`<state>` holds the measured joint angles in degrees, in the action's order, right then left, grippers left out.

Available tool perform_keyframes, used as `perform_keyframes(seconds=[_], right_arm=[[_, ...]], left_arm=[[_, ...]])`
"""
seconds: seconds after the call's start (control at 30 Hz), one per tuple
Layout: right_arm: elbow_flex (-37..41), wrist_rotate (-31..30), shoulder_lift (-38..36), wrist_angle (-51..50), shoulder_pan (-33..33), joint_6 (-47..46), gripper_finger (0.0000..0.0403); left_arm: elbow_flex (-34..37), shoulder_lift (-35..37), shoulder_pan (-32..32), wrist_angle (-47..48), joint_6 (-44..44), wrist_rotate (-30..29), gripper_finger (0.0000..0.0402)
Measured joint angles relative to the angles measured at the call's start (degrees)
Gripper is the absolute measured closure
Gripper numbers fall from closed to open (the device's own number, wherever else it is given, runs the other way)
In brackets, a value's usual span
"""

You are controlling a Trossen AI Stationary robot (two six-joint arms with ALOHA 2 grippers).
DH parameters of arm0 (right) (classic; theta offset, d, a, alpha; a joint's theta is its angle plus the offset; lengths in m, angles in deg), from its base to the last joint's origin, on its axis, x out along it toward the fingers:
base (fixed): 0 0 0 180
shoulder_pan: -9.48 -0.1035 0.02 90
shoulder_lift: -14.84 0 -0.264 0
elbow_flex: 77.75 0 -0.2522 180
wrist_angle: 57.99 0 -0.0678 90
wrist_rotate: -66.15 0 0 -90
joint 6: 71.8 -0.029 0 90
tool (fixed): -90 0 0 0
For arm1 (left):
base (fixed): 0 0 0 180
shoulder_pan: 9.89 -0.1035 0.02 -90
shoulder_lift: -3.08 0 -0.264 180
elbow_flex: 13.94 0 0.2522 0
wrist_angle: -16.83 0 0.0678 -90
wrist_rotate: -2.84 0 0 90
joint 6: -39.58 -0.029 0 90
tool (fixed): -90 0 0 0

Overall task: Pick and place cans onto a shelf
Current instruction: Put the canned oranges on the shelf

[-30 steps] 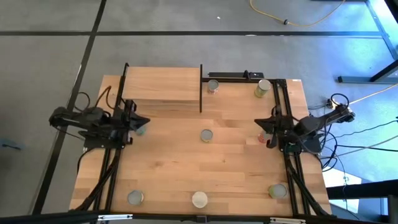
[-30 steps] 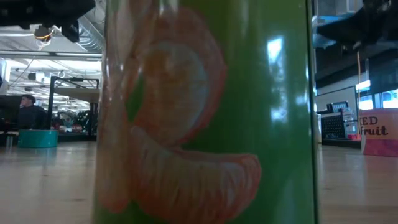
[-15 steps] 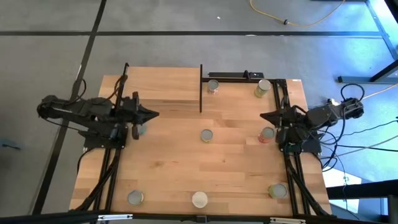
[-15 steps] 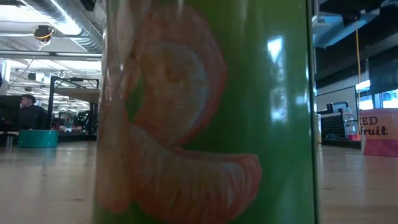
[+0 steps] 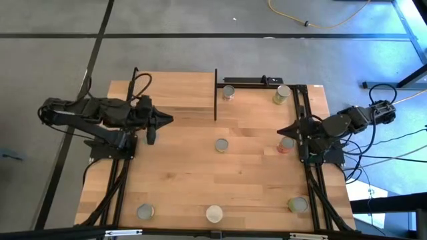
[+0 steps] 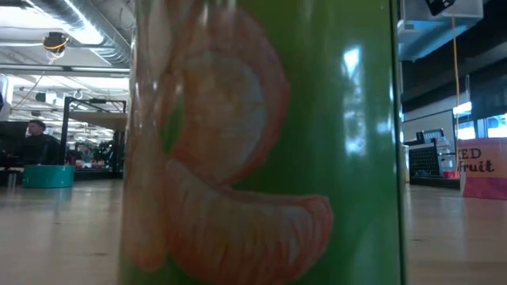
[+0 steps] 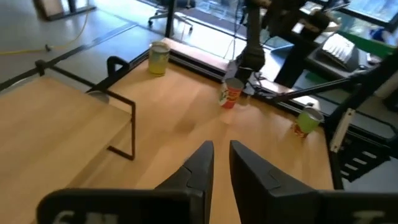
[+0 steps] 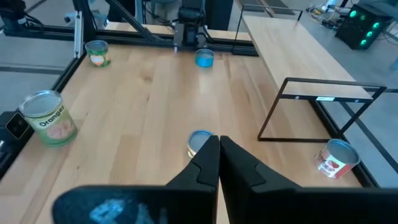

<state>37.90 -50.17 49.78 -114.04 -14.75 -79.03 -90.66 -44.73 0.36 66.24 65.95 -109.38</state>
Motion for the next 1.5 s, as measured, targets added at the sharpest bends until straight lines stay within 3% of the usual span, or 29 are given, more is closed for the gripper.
perform_keyframes(seconds=[0.17,0.53,0.9,1.3,1.5], right_arm=[[-0.01,0.04,0.35,-0.15,0.00,-0.13,0.0390],[-0.01,0.02,0.32,-0.13,0.02,-0.09,0.0390],[-0.01,0.02,0.30,-0.11,0.00,-0.04,0.0390],[-2.26,-1.00,1.85,-0.90,0.13,-3.15,0.0390],[-8.67,-0.98,6.49,-10.03,0.13,-5.85,0.0390]], left_arm=[[0.00,0.04,-0.73,-1.30,-5.85,3.25,0.0354],[0.00,0.02,-0.75,-1.74,-4.20,3.87,0.0400],[0.00,0.02,-0.75,0.10,2.02,5.86,0.0353],[0.04,-3.84,-0.75,0.59,-4.24,15.35,0.0350],[-0.04,-6.53,-0.73,0.98,-5.96,19.40,0.0350]])
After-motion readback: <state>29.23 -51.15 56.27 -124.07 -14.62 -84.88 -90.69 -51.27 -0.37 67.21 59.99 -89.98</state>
